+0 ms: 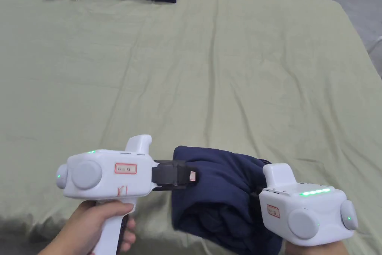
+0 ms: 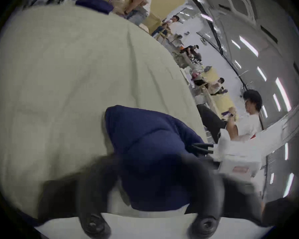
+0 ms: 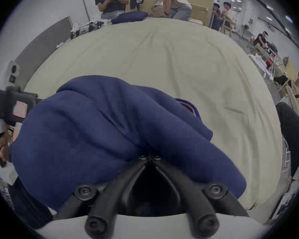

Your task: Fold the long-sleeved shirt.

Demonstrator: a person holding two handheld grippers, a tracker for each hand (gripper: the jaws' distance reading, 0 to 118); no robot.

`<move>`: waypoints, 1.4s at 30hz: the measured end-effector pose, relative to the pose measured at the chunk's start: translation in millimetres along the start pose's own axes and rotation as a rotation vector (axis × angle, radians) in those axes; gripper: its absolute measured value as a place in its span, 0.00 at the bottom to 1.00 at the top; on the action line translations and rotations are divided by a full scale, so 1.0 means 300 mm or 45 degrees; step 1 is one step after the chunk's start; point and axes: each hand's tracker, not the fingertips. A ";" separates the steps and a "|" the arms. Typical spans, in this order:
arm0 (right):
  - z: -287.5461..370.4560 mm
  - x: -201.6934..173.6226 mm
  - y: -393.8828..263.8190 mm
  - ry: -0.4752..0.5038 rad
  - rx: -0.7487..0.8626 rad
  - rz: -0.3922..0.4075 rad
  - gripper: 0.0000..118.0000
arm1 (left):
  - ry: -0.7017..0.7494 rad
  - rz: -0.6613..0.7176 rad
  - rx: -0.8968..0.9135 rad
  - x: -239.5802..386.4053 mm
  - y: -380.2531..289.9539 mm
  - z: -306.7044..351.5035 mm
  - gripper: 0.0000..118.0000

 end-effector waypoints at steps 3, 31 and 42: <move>0.001 0.002 0.002 0.011 -0.001 0.001 0.01 | -0.100 0.138 -0.055 -0.036 0.021 -0.046 0.99; 0.072 -0.094 0.119 0.176 0.079 0.043 0.01 | -0.113 0.160 -0.173 -0.099 0.070 -0.044 0.19; -0.073 -0.644 0.382 0.484 0.101 0.278 0.01 | 0.152 0.243 -0.032 -0.517 0.243 0.421 0.18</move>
